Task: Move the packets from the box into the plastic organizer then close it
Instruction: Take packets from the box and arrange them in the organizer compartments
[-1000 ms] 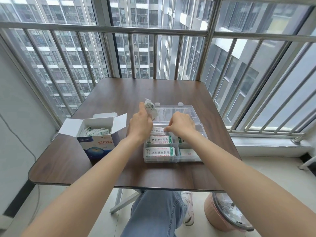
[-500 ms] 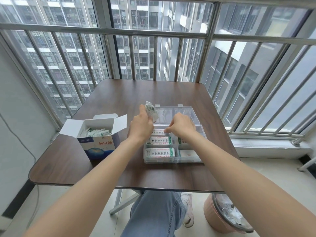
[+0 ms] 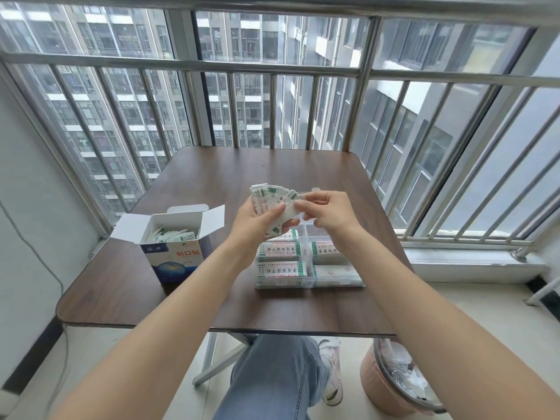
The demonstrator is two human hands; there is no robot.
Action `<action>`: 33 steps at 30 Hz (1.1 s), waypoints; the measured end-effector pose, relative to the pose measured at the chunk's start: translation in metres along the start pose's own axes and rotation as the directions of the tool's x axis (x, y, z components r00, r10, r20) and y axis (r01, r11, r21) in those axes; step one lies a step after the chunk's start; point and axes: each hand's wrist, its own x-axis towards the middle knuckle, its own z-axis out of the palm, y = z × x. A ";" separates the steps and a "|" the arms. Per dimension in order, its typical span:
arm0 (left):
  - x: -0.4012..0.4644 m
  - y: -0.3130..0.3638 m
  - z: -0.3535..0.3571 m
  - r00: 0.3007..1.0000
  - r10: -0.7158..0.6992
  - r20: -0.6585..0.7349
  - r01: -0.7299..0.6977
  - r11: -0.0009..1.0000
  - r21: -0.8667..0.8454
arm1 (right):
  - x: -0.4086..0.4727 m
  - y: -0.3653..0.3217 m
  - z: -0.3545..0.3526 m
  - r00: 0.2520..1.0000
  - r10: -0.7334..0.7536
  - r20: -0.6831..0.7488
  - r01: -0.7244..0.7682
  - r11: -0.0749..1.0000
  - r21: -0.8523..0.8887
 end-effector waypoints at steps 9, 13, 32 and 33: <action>0.007 -0.001 0.009 0.981 0.065 -0.184 -0.040 0.990 0.138 | 0.003 0.010 -0.010 0.992 0.077 -0.101 -0.070 0.995 0.078; 0.016 -0.003 0.001 0.930 0.168 -0.328 -0.075 0.957 0.280 | 0.011 0.013 -0.011 0.984 0.130 -0.119 -0.085 0.941 0.327; 0.031 -0.010 -0.010 0.884 0.284 -0.371 -0.109 0.898 0.427 | 0.031 0.037 0.033 0.971 -0.141 0.192 0.236 0.680 -0.694; 0.032 -0.011 -0.011 0.887 0.279 -0.367 -0.107 0.899 0.425 | 0.032 0.039 0.034 0.970 -0.152 0.192 0.244 0.652 -0.718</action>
